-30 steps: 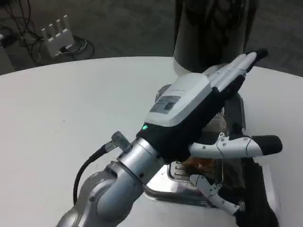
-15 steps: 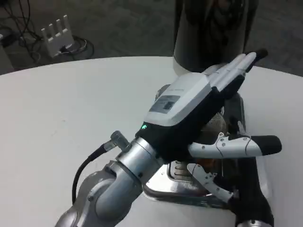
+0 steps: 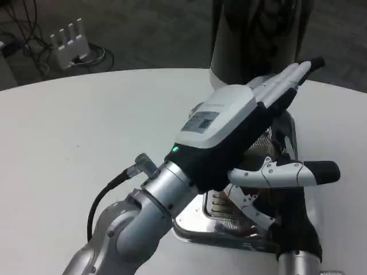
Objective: Grasp the cup under the faucet to collect the drink, then remove the cup.
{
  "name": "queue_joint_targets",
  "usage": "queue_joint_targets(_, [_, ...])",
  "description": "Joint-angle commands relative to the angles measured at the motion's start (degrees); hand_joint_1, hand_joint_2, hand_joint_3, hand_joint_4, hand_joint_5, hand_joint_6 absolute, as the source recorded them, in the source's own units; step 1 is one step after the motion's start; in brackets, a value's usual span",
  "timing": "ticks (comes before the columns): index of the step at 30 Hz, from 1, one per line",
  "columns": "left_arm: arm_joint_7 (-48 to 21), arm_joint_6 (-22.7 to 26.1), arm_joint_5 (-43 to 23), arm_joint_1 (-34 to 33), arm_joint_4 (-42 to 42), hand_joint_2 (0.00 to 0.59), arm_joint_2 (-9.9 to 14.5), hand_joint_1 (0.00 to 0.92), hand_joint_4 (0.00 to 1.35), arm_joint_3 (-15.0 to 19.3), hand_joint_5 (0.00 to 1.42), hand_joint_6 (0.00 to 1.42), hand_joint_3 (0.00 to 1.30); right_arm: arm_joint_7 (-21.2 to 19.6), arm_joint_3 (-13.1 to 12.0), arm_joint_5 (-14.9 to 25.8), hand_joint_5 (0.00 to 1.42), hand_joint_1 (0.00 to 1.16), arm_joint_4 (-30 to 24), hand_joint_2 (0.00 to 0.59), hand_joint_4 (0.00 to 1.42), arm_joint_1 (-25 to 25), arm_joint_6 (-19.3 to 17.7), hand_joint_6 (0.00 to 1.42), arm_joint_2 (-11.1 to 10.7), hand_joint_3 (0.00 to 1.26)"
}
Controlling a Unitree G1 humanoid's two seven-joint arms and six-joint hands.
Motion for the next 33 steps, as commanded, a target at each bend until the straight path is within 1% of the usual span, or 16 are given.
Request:
queue_joint_targets(1, [-1.7, -0.1, -0.1, 0.3, 1.3, 0.069, 0.5, 0.0, 0.0, -0.7, 0.09, 0.04, 0.02, -1.2, 0.2, 0.2, 0.16, 0.77, 1.1, 0.19, 0.11, -0.7, 0.9, 0.2, 2.5, 0.05])
queue_joint_targets(7, [-1.6, -0.3, 0.0, -0.2, 1.9, 0.069, 0.2, 0.0, 0.0, -0.7, 0.09, 0.04, 0.02, -2.8, 1.7, -0.7, 0.16, 0.76, 0.2, 0.189, 0.11, -0.7, 2.0, 0.2, 3.3, 0.05])
queue_joint_targets(9, [-1.7, -0.3, -0.1, -0.3, 2.0, 0.069, 0.3, 0.0, 0.0, -0.5, 0.09, 0.04, 0.02, -3.3, 2.3, -0.8, 0.19, 0.76, 0.1, 0.189, 0.12, -0.4, 2.0, 0.2, 3.5, 0.05])
queue_joint_targets(14, [-1.8, -0.6, -0.6, 0.1, 1.7, 0.069, 0.9, 0.0, 0.0, 0.2, 0.09, 0.04, 0.02, -5.6, 3.1, -1.5, 0.3, 0.79, 1.2, 0.178, 0.21, -2.0, 3.2, 0.29, 4.3, 0.11])
queue_joint_targets(16, [-2.0, -0.6, -0.8, 0.3, 1.4, 0.069, 1.1, 0.0, 0.0, 0.5, 0.09, 0.04, 0.02, -6.7, 3.0, -1.1, 0.39, 0.8, 1.9, 0.175, 0.3, -3.2, 3.5, 0.35, 4.8, 0.15])
queue_joint_targets(17, [-2.1, -0.6, -0.9, 0.4, 1.2, 0.069, 1.2, 0.0, 0.0, 0.6, 0.09, 0.04, 0.02, -7.3, 3.0, -1.0, 0.41, 0.81, 2.3, 0.172, 0.32, -3.7, 3.7, 0.37, 5.1, 0.16])
queue_joint_targets(20, [-2.3, -0.5, -1.4, 0.6, 0.7, 0.069, 1.6, 0.0, 0.0, 1.0, 0.09, 0.04, 0.02, -8.3, 3.1, -1.2, 0.5, 0.85, 3.5, 0.166, 0.39, -5.0, 4.2, 0.44, 4.9, 0.22])
queue_joint_targets(22, [-2.4, -0.3, -1.8, 0.8, 0.3, 0.069, 1.8, 0.0, 0.0, 1.2, 0.09, 0.04, 0.02, -8.8, 2.5, -0.5, 0.57, 0.87, 4.8, 0.166, 0.45, -6.0, 4.1, 0.49, 5.0, 0.27])
queue_joint_targets(24, [-2.6, -0.2, -2.0, 1.0, -0.2, 0.069, 2.1, 0.0, 0.0, 1.4, 0.09, 0.04, 0.02, -9.3, 1.7, 0.7, 0.6, 0.89, 5.6, 0.158, 0.47, -6.5, 3.6, 0.53, 5.5, 0.3])
queue_joint_targets(27, [-2.8, -0.1, -2.5, 1.4, -0.8, 0.068, 2.2, 0.0, 0.0, 1.8, 0.09, 0.04, 0.02, -10.6, 2.1, -0.2, 0.69, 0.93, 5.5, 0.166, 0.55, -6.3, 3.3, 0.6, 5.1, 0.38])
queue_joint_targets(28, [-2.8, -0.1, -2.7, 1.5, -0.9, 0.067, 2.2, 0.0, 0.0, 1.9, 0.09, 0.04, 0.02, -10.9, 2.2, -0.5, 0.74, 0.93, 5.3, 0.165, 0.6, -6.1, 3.3, 0.68, 4.9, 0.44])
queue_joint_targets(31, [-2.5, -0.3, -3.2, 2.2, -1.2, 0.065, 2.2, 0.0, 0.0, 2.3, 0.09, 0.05, 0.02, -11.9, 2.3, -1.1, 0.82, 0.96, 4.1, 0.166, 0.66, -5.3, 3.4, 0.8, 4.4, 0.53])
queue_joint_targets(33, [-2.2, -0.5, -3.7, 2.8, -1.7, 0.06, 1.9, 0.0, 0.0, 2.5, 0.09, 0.06, 0.03, -11.8, 2.1, -1.0, 0.88, 0.97, 3.3, 0.168, 0.71, -4.7, 3.3, 0.88, 4.1, 0.59])
